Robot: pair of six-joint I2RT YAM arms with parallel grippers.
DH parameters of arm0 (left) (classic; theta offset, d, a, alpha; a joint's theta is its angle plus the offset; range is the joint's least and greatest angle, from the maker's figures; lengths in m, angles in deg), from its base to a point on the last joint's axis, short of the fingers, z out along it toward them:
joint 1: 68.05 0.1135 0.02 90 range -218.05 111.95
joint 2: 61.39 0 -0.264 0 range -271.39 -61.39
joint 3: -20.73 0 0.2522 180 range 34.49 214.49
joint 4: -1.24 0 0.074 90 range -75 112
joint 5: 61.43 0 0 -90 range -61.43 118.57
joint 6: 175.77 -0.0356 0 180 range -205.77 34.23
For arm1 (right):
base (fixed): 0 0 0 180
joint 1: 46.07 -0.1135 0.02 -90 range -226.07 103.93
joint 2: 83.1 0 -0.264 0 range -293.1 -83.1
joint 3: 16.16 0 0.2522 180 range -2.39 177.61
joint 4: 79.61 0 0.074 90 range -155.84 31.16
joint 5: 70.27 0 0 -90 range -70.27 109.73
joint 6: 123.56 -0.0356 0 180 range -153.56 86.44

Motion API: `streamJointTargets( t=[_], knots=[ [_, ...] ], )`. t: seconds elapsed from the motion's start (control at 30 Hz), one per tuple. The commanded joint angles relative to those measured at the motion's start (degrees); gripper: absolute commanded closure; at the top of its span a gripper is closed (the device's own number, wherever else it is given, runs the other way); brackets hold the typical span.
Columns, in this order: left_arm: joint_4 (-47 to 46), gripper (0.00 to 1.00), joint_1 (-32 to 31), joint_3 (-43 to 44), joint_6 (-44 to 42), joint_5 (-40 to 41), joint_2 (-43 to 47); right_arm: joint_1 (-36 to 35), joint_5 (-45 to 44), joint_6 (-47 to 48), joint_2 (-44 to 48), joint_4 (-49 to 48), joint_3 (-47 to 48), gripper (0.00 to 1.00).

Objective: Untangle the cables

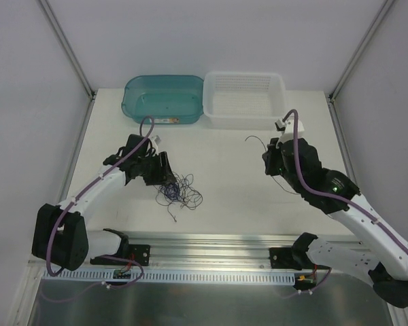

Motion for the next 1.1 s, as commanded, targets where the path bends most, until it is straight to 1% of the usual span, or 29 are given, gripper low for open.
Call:
streamJointTargets(
  t=[0.0,0.03,0.07,0.1,0.17,0.2,0.27,0.3,0.33,0.37,0.43,0.47,0.53,0.57,0.6,0.63,0.73,0.77,0.8,0.83,0.93,0.97,1.07],
  knots=[
    [1.5,0.46,-0.2,2.5,-2.6,-2.7,3.4,3.9,16.2,-2.1,-1.4,-12.9,-2.6,0.99],
    [2.1,0.41,-0.2,3.5,-3.3,-2.8,4.2,4.8,21.0,-3.8,-1.6,-14.5,-3.7,0.99],
    [3.1,0.33,-0.2,4.0,-4.5,-2.8,4.4,6.2,22.3,-4.8,-1.9,-15.8,-4.7,0.99],
    [3.7,0.29,-0.2,4.6,-5.2,-2.8,4.8,6.9,22.6,-6.6,-2.1,-17.0,-6.5,0.99],
    [4.7,0.20,-0.2,6.0,-7.2,-2.2,5.9,9.1,20.6,-8.5,-1.6,-15.8,-8.2,0.99],
    [4.9,0.18,-0.2,6.4,-7.7,-0.6,6.4,9.8,16.7,-9.1,-1.1,-15.1,-10.8,0.99],
    [4.9,0.15,-0.2,6.7,-9.3,2.0,8.4,12.2,12.3,-11.8,0.4,-13.0,-13.8,0.99],
    [4.8,0.13,-0.2,6.6,-9.7,5.3,9.1,13.2,8.3,-13.1,2.4,-10.3,-15.2,0.99],
    [4.8,0.12,-0.1,6.1,-10.1,7.2,10.6,14.2,6.4,-14.0,3.4,-8.8,-18.2,0.99],
    [4.6,0.12,0.0,5.7,-10.8,8.7,11.3,16.4,4.7,-16.7,4.7,-5.6,-19.7,0.99],
    [4.0,0.12,-0.1,4.3,-11.3,12.0,13.5,19.7,2.2,-18.6,7.9,-3.2,-24.4,0.99],
    [3.9,0.12,0.0,4.0,-11.2,12.3,14.0,20.8,1.8,-20.1,8.7,-2.3,-25.7,0.95],
    [3.7,0.12,0.0,3.4,-11.5,12.5,15.5,22.8,0.8,-21.6,9.8,0.6,-28.3,0.91],
    [3.6,0.12,0.0,3.1,-11.6,12.7,15.9,24.8,0.8,-22.1,9.8,2.1,-30.0,0.83],
    [3.5,0.12,0.0,3.0,-11.6,13.2,16.5,25.6,0.5,-23.4,9.5,2.7,-30.6,0.78],
    [3.5,0.12,0.0,2.8,-11.7,13.5,16.7,27.1,0.0,-24.2,8.9,3.4,-31.0,0.67],
    [3.5,0.12,0.1,2.4,-11.5,13.4,16.9,28.7,-1.1,-26.1,7.9,4.8,-31.4,0.49],
    [3.4,0.12,0.1,2.4,-11.6,12.8,17.0,28.9,-1.8,-26.7,7.2,5.5,-31.0,0.38],
    [3.4,0.12,0.1,2.2,-11.6,12.6,16.8,29.0,-3.2,-27.7,6.6,6.0,-30.5,0.32],
    [3.4,0.12,0.1,2.2,-11.5,12.6,16.7,29.1,-3.8,-28.4,6.0,6.5,-29.9,0.24],
    [3.4,0.12,0.1,2.1,-11.3,12.3,16.6,29.5,-6.9,-30.7,3.6,9.2,-27.7,0.12],
    [3.4,0.12,0.1,2.1,-11.4,12.4,16.6,29.7,-7.5,-30.8,2.8,9.6,-27.1,0.10],
    [3.4,0.12,0.1,1.9,-11.3,12.7,16.5,30.8,-9.3,-32.4,0.6,10.3,-25.7,0.08]
  ],
)
